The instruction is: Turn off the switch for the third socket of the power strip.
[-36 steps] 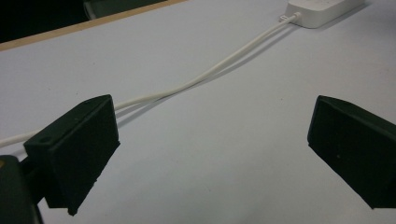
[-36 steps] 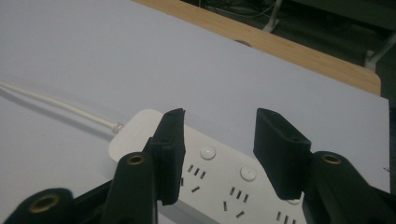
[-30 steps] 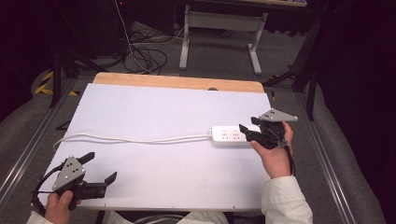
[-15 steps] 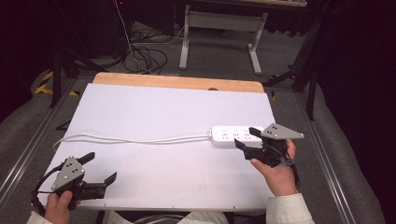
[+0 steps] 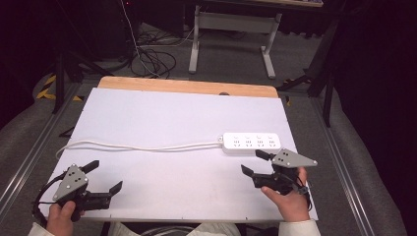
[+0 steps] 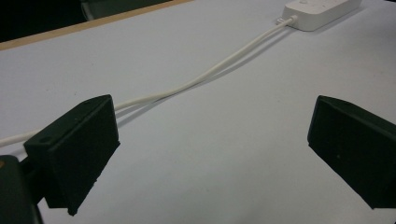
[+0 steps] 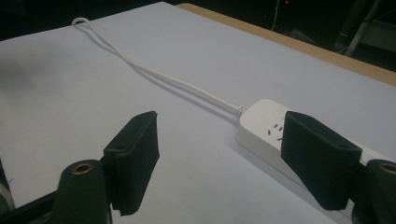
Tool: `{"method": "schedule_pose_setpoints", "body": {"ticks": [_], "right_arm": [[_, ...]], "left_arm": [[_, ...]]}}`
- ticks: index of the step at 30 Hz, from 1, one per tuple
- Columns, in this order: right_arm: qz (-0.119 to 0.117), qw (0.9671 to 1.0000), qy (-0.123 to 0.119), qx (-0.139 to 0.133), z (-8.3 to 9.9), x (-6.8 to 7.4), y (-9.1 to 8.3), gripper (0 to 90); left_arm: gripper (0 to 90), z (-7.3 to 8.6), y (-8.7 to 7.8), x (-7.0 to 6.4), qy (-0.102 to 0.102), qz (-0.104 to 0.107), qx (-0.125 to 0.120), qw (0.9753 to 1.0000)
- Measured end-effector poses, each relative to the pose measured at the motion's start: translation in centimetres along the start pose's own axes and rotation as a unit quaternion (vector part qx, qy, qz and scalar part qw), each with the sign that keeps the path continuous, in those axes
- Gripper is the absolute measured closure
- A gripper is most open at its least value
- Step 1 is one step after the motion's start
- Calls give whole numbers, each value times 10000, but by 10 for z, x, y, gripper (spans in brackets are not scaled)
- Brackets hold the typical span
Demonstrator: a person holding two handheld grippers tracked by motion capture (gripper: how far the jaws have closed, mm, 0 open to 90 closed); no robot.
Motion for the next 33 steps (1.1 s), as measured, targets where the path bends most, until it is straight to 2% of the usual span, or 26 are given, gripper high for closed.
{"method": "schedule_pose_setpoints", "body": {"ticks": [5,12,23,26,30,33], "right_arm": [[-143,9998,-54,139,16,10,12,267],[-402,9990,92,180,38,22,26,253],[-408,9984,293,245,62,27,35,253],[-386,9985,247,283,66,29,36,253],[-465,9977,291,395,72,32,38,254],[-453,9978,183,438,71,33,40,258]], "left_arm": [[24,0,-1,0,29,15,-8,10000],[24,0,-1,0,20,12,-10,10000],[24,2,0,-1,45,49,-36,10000],[22,4,-2,0,69,101,-16,9999],[23,6,-3,3,56,70,-23,10000],[22,6,-1,2,93,32,-26,9999]]}}
Point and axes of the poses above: each handheld gripper's, and its own axes: y roughly forward along the jaws, z roughly out of its underside, x roughly to its left, the point moved 7 cm from there along y, roughly forward along the jaws, and after that the axes turned 9 degrees about -y, right-handed, at the moved point
